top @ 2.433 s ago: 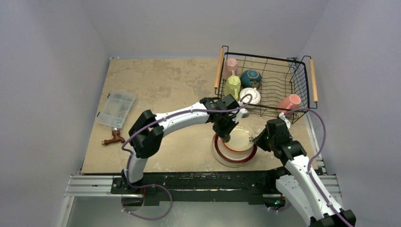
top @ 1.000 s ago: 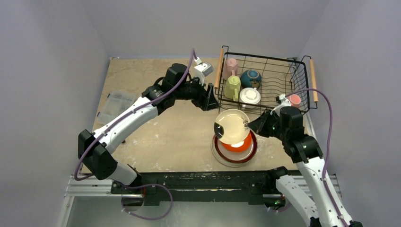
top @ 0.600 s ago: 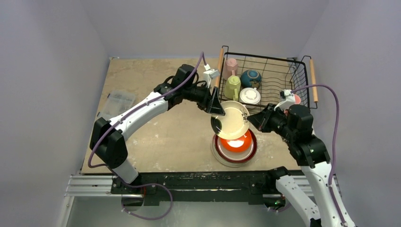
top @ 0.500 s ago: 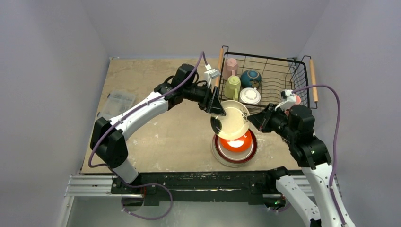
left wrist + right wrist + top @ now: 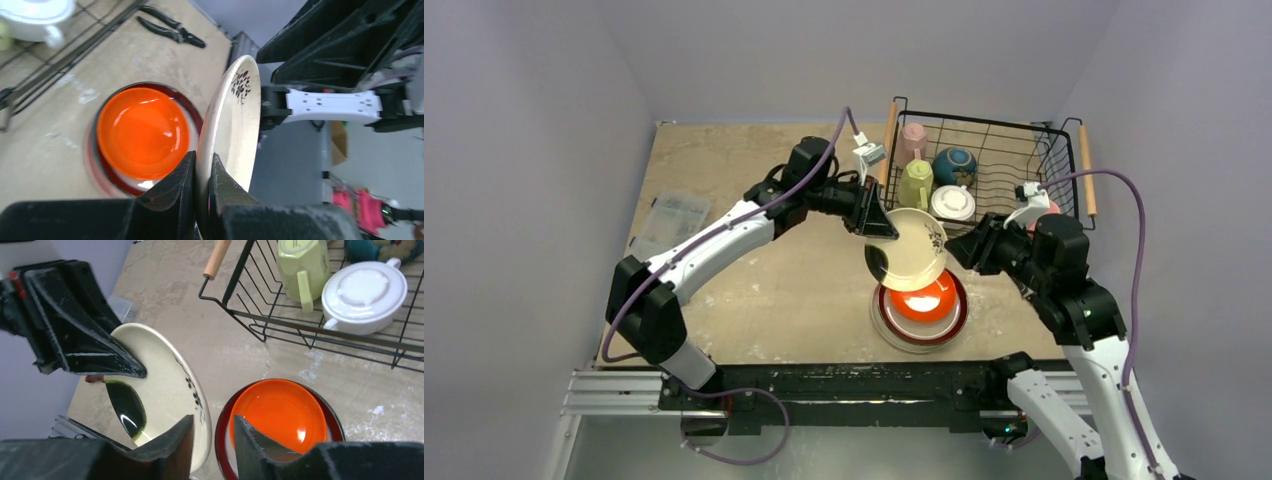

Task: Load the mixed dishes into the dish rack
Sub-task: Insert the plate into the dish rack.

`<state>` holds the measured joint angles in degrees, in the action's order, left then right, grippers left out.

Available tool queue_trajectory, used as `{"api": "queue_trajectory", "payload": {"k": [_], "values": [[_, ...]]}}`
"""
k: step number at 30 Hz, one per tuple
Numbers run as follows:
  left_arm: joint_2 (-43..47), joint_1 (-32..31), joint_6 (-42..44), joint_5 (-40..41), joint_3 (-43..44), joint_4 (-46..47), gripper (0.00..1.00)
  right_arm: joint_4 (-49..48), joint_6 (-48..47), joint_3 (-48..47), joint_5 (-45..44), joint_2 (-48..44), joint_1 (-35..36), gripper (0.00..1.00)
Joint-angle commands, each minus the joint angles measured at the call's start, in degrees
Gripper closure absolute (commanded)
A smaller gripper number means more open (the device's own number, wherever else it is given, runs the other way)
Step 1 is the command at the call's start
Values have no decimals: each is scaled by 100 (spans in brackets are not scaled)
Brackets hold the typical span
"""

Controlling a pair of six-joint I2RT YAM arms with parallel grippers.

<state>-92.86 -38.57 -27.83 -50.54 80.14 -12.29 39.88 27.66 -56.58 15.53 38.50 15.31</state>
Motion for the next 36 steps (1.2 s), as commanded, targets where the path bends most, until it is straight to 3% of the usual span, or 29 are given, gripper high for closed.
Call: {"api": "queue_trajectory", "payload": {"k": [1, 4, 7, 12, 14, 19, 25, 30, 36], "values": [[1175, 0, 1200, 2277, -384, -200, 100, 419, -289, -477, -580, 386, -2, 58], [1733, -162, 1915, 3611, -788, -40, 100, 594, -59, -555, -522, 697, -7, 41], [2216, -337, 2559, 4166, -1436, 700, 100, 441, 586, -524, -128, 905, -2, 28], [2607, -563, 3302, 4586, -2085, 1635, 100, -477, 2528, -348, 781, 1038, 19, 21], [2631, -582, 3344, 4546, -2139, 1732, 100, -644, 2861, -478, 602, 1051, 60, 19], [2630, -582, 3114, 3795, -2110, 1805, 100, -985, 1966, -851, 286, 1107, 231, 16], [2635, -582, 3112, 3712, -2111, 1839, 100, -684, 1688, -887, 137, 1450, 587, 17], [2562, -584, 3098, 3528, -2053, 1763, 100, -712, 1227, -1334, -1163, 1703, 2049, 16], [2521, -582, 3093, 3392, -1969, 1645, 100, 107, -230, -2003, -2422, 2215, 2402, 16]]}}
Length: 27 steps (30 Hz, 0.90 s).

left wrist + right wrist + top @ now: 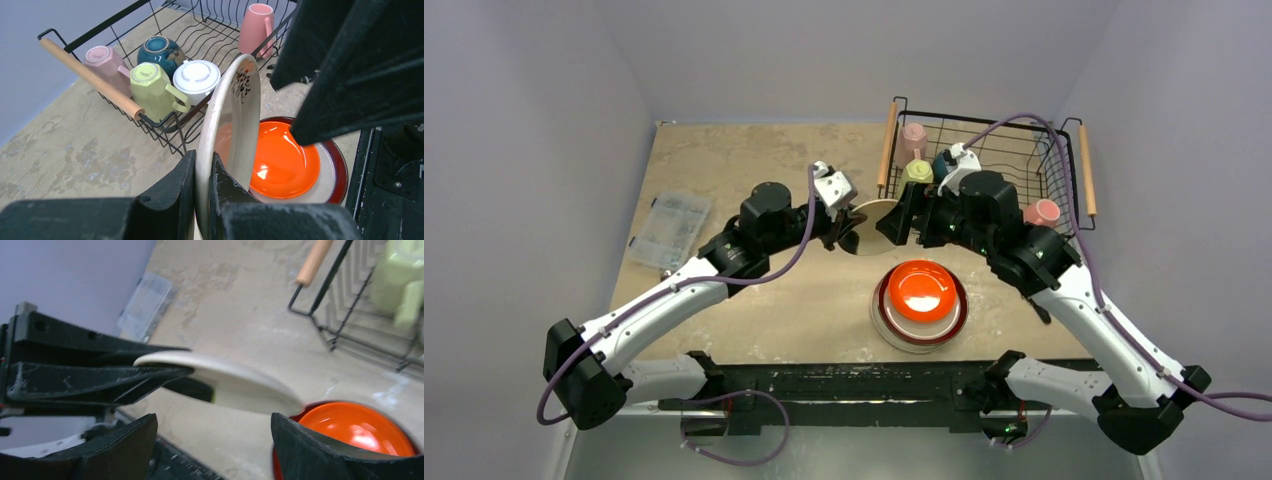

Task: Load the mixed dishes into the dish rack
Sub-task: Insert the plate into the dish rack.

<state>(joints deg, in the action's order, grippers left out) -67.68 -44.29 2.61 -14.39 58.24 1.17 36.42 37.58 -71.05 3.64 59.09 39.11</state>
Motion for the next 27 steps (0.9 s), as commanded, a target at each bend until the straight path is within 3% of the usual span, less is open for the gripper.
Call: {"api": "queue_trajectory", "payload": {"k": [1, 3, 6, 11, 14, 18, 22, 27], "values": [[-9, -9, 59, -226, 231, 274, 100, 579, -1633, -628, -1395, 191, 26, 17], [-30, -10, 89, -237, 253, 240, 100, 592, -2513, -622, -1452, 130, 25, 17], [-102, -9, 112, -337, 312, 174, 100, 408, -4243, -385, -810, -222, 26, 17], [-208, -9, 108, -692, 405, 90, 100, 229, -5646, -288, -100, -388, 26, 17], [-220, -9, 144, -865, 424, 53, 100, 116, -6045, -251, 53, -311, 10, 22], [-229, -9, 183, -1090, 467, -2, 100, 217, -6580, -239, 884, -170, 13, 40], [-259, -12, 161, -1285, 502, -24, 100, -95, -6610, -24, 954, -151, 2, 41], [-255, -42, 240, -1324, 526, -95, 100, -22, -6755, -59, 1091, -11, -47, 51]]}}
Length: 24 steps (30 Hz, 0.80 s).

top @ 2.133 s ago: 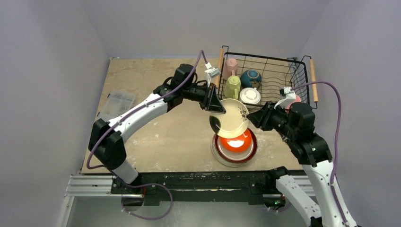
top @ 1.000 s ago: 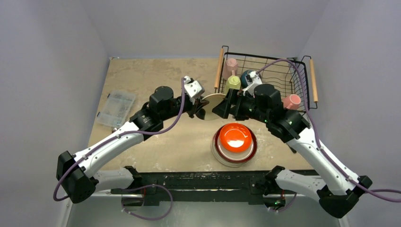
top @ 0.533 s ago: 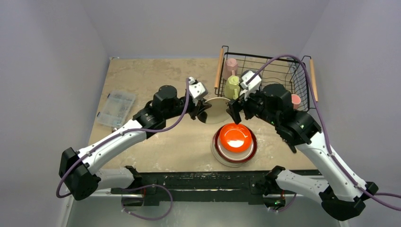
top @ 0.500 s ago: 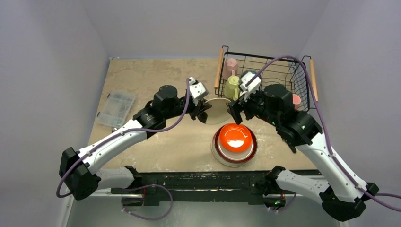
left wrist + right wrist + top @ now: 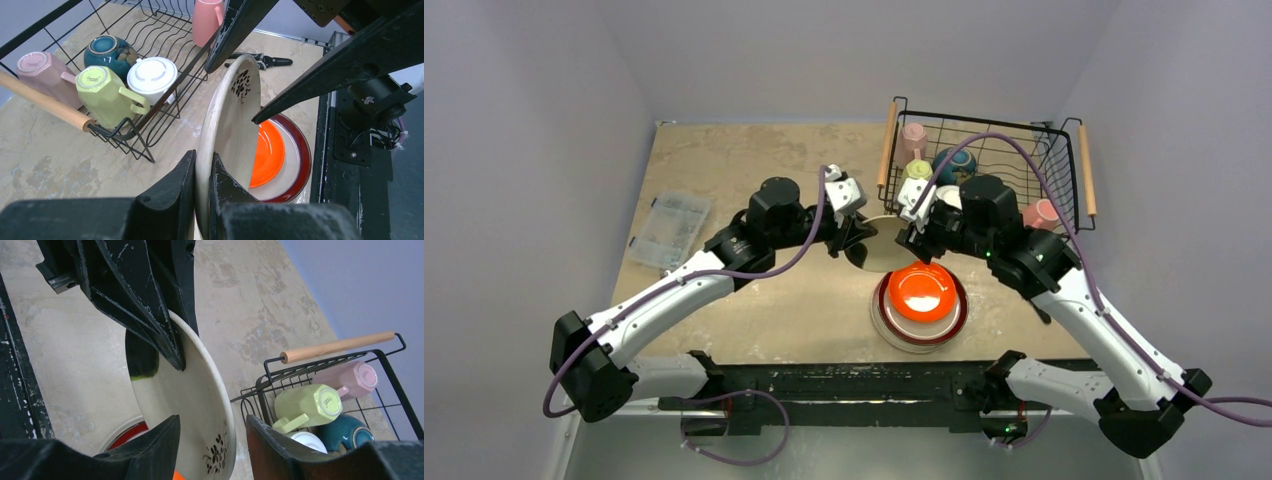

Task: Load the mixed dishes into the dish rack
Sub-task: Insert the plate into the dish rack.

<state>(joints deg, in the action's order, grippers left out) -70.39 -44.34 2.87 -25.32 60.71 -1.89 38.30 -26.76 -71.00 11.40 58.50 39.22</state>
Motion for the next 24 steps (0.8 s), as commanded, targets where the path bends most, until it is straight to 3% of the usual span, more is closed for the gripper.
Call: {"api": "queue_trajectory", "payload": {"k": [1, 4, 9, 11, 18, 24], "values": [[4, -47, 244, -216, 290, 199, 100, -187, -335, -89, 334, 75, -86, 54], [-52, -58, 274, -200, 341, 13, 100, -143, -404, -135, 507, 122, -235, 62], [-90, -71, 161, -266, 406, -39, 100, 47, -554, -257, 1314, 292, -832, 85], [-82, -66, 70, -181, 436, -63, 92, 123, -585, -300, 1364, 310, -983, 98], [202, -60, -233, 595, 437, -65, 48, 104, -611, -385, 444, -49, -1048, 100], [914, -58, -401, 2218, 23, 337, 38, -572, -1042, -603, -1658, -659, -1053, 100]]}}
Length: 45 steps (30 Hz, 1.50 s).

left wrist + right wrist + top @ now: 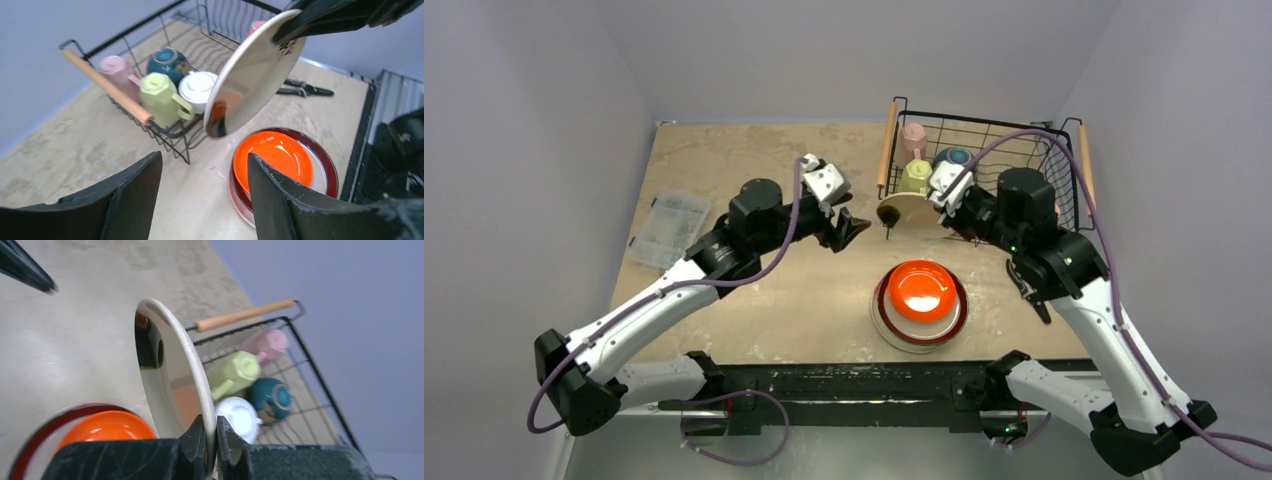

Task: Load the mixed dishes into the dish rack
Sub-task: Insert the plate into the dish rack.

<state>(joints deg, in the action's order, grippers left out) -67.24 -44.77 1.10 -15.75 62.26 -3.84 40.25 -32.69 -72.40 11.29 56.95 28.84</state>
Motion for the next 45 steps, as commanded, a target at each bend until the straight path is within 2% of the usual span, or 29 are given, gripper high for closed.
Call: {"api": "queue_trajectory", "payload": {"k": [1, 4, 8, 11, 15, 18, 21, 26, 32, 40, 45], "values": [[671, -17, -232, 1501, -169, 517, 38, -927, -756, -483, -2069, -548, -24, 100], [759, -15, -155, 2047, -164, 398, 38, -1682, -1507, -451, -3347, -421, -123, 100], [780, -16, -149, 2136, -169, 399, 39, -2157, -2731, -648, -4013, 191, -501, 100], [813, -20, -180, 2073, -183, 392, 39, -2336, -3162, -797, -3948, 704, -1003, 100], [857, -22, -193, 2056, -234, 397, 40, -2961, -3419, -490, -3557, 1210, -1616, 100], [813, -14, -213, 2025, -200, 392, 40, -3068, -3051, -472, -2754, 1657, -2288, 100], [718, 20, -305, 1897, -168, 397, 40, -3483, -3306, -194, -2228, 1899, -2626, 100], [521, 313, -821, 1272, -66, 392, 41, -2784, -4347, -564, -2107, 2754, -2691, 100], [389, 635, -1213, 899, -51, 438, 42, -2751, -5170, -789, -2463, 3601, -2708, 100], [-31, 988, -1679, 200, 79, 517, 44, -3365, -5782, -857, -2843, 4277, -2717, 100], [-202, 1066, -1818, -15, 134, 518, 44, -3461, -5769, -1133, -2962, 4568, -2717, 100]]}}
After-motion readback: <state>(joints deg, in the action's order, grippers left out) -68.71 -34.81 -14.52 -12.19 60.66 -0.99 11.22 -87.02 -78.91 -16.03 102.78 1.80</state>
